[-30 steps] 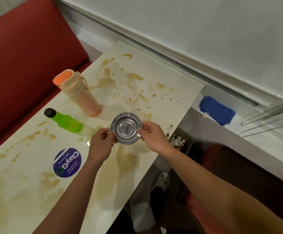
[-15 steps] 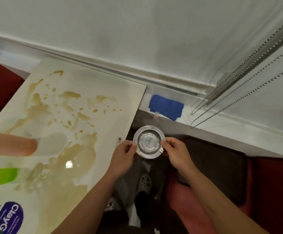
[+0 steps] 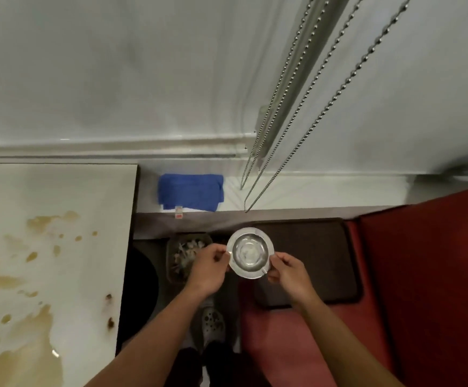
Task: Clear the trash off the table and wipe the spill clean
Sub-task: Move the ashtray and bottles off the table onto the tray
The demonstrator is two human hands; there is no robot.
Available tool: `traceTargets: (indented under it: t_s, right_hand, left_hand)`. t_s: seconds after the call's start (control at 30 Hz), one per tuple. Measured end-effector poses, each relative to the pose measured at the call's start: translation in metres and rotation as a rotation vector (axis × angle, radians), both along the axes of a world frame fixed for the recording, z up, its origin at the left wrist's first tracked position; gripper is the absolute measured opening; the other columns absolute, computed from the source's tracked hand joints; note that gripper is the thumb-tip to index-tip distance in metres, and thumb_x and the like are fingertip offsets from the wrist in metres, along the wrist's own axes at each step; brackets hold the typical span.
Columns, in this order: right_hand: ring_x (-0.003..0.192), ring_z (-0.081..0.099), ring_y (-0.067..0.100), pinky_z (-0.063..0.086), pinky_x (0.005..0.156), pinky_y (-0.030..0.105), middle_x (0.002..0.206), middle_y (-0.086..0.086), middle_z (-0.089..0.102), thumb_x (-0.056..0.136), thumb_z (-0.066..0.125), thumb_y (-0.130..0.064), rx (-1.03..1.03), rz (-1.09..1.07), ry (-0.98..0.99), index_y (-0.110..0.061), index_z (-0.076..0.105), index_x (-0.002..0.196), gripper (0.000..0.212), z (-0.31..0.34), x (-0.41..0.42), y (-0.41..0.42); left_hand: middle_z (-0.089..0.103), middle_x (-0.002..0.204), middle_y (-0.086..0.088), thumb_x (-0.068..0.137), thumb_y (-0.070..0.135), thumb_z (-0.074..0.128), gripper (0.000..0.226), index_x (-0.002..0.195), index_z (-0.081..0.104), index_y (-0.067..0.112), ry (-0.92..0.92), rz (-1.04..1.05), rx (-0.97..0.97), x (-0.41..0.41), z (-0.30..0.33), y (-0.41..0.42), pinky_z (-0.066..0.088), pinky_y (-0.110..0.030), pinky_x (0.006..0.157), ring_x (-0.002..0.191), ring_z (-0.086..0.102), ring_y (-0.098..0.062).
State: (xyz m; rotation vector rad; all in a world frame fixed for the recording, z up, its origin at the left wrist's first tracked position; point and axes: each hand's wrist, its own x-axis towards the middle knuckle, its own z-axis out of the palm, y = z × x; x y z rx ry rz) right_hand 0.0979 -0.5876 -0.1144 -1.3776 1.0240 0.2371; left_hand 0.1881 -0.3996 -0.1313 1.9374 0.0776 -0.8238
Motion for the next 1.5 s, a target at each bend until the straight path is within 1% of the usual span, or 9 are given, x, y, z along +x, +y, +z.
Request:
traceTargets:
  t_s: [0.33, 0.5, 0.7, 0.83, 0.97, 1.07, 1.2, 1.37, 1.5]
  right_hand:
    - [0.055, 0.058, 0.011, 0.044, 0.049, 0.022, 0.067, 0.008, 0.063, 0.097, 0.052, 0.001, -0.094, -0.080, 0.198, 0.001, 0.068, 0.092, 0.017, -0.144, -0.017, -0.053]
    - [0.056, 0.056, 0.015, 0.040, 0.042, 0.019, 0.069, 0.009, 0.064, 0.092, 0.052, 0.008, -0.182, -0.055, 0.251, 0.000, 0.072, 0.100, 0.023, -0.193, -0.023, -0.076]
    - [0.071, 0.063, 0.019, 0.046, 0.060, 0.026, 0.079, 0.009, 0.073, 0.083, 0.065, 0.004, -0.324, 0.009, 0.291, -0.003, 0.077, 0.097, 0.020, -0.229, -0.034, -0.087]
    - [0.087, 0.070, 0.024, 0.053, 0.077, 0.033, 0.091, 0.009, 0.076, 0.085, 0.070, -0.007, -0.457, 0.092, 0.309, -0.005, 0.078, 0.098, 0.015, -0.230, -0.040, -0.091]
    - [0.086, 0.069, 0.022, 0.052, 0.076, 0.033, 0.087, 0.005, 0.074, 0.087, 0.071, -0.006, -0.480, 0.135, 0.253, -0.008, 0.073, 0.089, 0.003, -0.205, -0.040, -0.083]
    - [0.094, 0.068, 0.017, 0.052, 0.089, 0.033, 0.098, 0.002, 0.074, 0.090, 0.072, -0.007, -0.433, 0.150, 0.173, -0.015, 0.072, 0.104, 0.016, -0.169, -0.038, -0.066]
    - [0.092, 0.071, 0.012, 0.051, 0.086, 0.027, 0.098, -0.005, 0.076, 0.092, 0.073, -0.012, -0.376, 0.248, 0.063, -0.029, 0.074, 0.094, 0.017, -0.099, -0.029, -0.031]
    - [0.082, 0.074, 0.008, 0.052, 0.076, 0.020, 0.090, -0.009, 0.077, 0.097, 0.069, -0.015, -0.312, 0.450, -0.087, -0.025, 0.074, 0.103, 0.012, 0.003, -0.014, 0.029]
    - [0.090, 0.072, 0.003, 0.053, 0.084, 0.016, 0.098, -0.014, 0.077, 0.098, 0.066, -0.020, -0.268, 0.626, -0.231, -0.032, 0.071, 0.108, 0.016, 0.088, 0.004, 0.079]
  left_hand:
    - [0.070, 0.087, 0.003, 0.088, 0.010, 0.067, 0.017, 0.086, 0.065, 0.027, -0.037, -0.129, 0.167, 0.001, -0.145, -0.089, 0.045, -0.024, 0.073, 0.085, 0.066, -0.017]
    - [0.073, 0.110, -0.002, 0.088, 0.010, 0.064, 0.019, 0.100, 0.074, 0.020, 0.000, -0.183, 0.232, -0.008, -0.191, -0.115, 0.048, -0.025, 0.084, 0.106, 0.067, -0.022]
    - [0.072, 0.120, -0.005, 0.086, 0.012, 0.064, 0.032, 0.117, 0.070, 0.018, 0.041, -0.283, 0.241, -0.017, -0.211, -0.124, 0.051, -0.028, 0.095, 0.116, 0.065, -0.025]
    - [0.077, 0.106, -0.005, 0.086, 0.018, 0.067, 0.029, 0.114, 0.069, 0.012, 0.057, -0.337, 0.160, -0.021, -0.213, -0.117, 0.051, -0.031, 0.093, 0.111, 0.068, -0.023]
    - [0.077, 0.106, -0.005, 0.089, 0.019, 0.070, 0.032, 0.119, 0.068, 0.010, 0.070, -0.268, 0.129, -0.019, -0.185, -0.098, 0.050, -0.030, 0.095, 0.110, 0.068, -0.020]
    - [0.075, 0.105, -0.004, 0.090, 0.018, 0.070, 0.033, 0.122, 0.067, 0.010, 0.074, -0.199, 0.098, -0.018, -0.148, -0.077, 0.052, -0.028, 0.093, 0.104, 0.069, -0.019]
    - [0.066, 0.100, 0.008, 0.094, 0.021, 0.069, 0.030, 0.122, 0.064, 0.015, 0.038, -0.126, 0.048, -0.019, -0.082, -0.037, 0.046, -0.004, 0.076, 0.090, 0.063, -0.002]
    - [0.071, 0.106, 0.009, 0.093, 0.025, 0.072, 0.032, 0.124, 0.066, 0.019, -0.002, -0.001, -0.059, -0.024, 0.019, 0.043, 0.052, -0.022, 0.097, 0.099, 0.067, -0.001]
    - [0.073, 0.103, 0.007, 0.094, 0.014, 0.070, 0.024, 0.117, 0.067, 0.018, -0.104, 0.158, -0.092, -0.036, 0.099, 0.117, 0.052, -0.013, 0.087, 0.092, 0.068, 0.004]
